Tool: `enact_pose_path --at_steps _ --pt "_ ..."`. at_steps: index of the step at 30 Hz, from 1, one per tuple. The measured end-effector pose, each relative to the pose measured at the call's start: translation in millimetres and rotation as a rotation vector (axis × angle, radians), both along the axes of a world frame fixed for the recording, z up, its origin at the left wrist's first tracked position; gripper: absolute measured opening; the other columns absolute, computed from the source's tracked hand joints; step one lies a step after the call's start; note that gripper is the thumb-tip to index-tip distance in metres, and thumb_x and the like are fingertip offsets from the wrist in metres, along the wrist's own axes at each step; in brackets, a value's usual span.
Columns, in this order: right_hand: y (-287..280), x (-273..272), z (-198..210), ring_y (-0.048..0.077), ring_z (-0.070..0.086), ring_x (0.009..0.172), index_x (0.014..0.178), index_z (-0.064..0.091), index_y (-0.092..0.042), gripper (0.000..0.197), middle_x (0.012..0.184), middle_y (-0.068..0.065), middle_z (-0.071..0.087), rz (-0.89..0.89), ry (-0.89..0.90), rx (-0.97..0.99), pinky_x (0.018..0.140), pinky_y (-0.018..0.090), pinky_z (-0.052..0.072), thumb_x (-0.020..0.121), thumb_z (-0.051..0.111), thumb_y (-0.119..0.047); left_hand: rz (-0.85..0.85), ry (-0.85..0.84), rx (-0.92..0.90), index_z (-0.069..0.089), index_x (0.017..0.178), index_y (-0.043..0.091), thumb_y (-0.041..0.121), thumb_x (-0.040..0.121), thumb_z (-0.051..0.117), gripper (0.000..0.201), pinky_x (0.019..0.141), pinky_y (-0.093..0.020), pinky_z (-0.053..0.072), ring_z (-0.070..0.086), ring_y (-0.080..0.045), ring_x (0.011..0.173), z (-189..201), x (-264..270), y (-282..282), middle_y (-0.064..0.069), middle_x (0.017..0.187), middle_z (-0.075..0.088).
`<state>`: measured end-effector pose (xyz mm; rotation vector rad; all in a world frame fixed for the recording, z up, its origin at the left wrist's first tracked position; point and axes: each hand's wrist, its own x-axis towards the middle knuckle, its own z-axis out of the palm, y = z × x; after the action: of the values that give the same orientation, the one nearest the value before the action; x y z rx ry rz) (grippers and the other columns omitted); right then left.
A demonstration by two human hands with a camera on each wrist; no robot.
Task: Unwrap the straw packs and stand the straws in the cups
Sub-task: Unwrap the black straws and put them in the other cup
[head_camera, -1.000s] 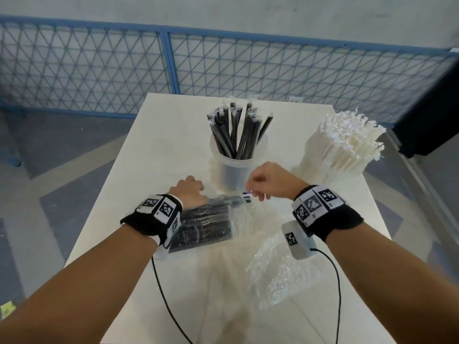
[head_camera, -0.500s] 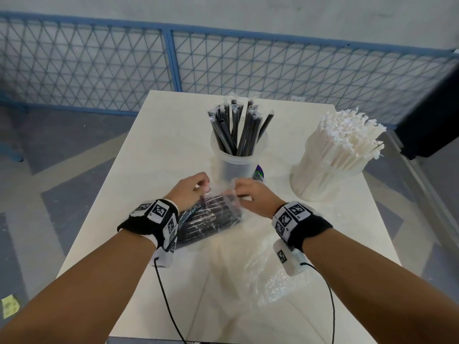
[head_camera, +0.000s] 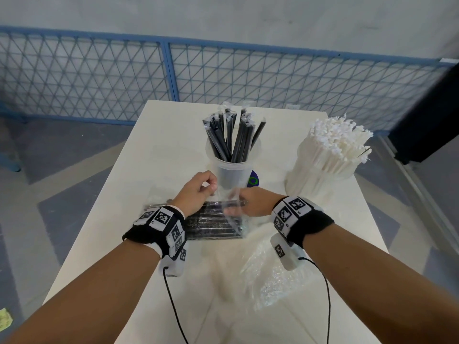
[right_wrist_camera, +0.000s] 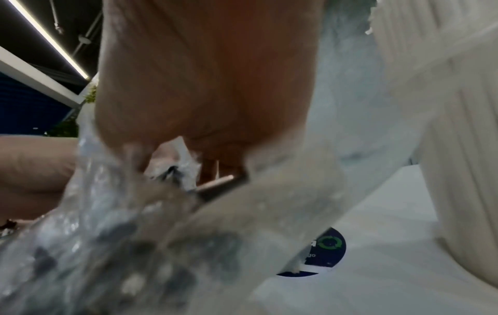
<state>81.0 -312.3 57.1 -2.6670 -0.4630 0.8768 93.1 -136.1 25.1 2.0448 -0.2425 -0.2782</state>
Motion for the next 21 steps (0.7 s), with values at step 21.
enact_pose_path --at_steps 21 --pt "-14 -1 24 0.020 0.055 0.115 0.127 0.052 -0.017 0.037 0.125 0.007 0.060 0.110 0.089 0.275 0.099 0.029 0.041 0.091 0.057 -0.022 -0.105 0.080 0.069 0.038 0.083 0.031 0.037 0.089 0.054 0.019 0.089 -0.032 0.043 0.054 -0.022 0.094 13 -10 -5 -0.017 0.112 0.059"
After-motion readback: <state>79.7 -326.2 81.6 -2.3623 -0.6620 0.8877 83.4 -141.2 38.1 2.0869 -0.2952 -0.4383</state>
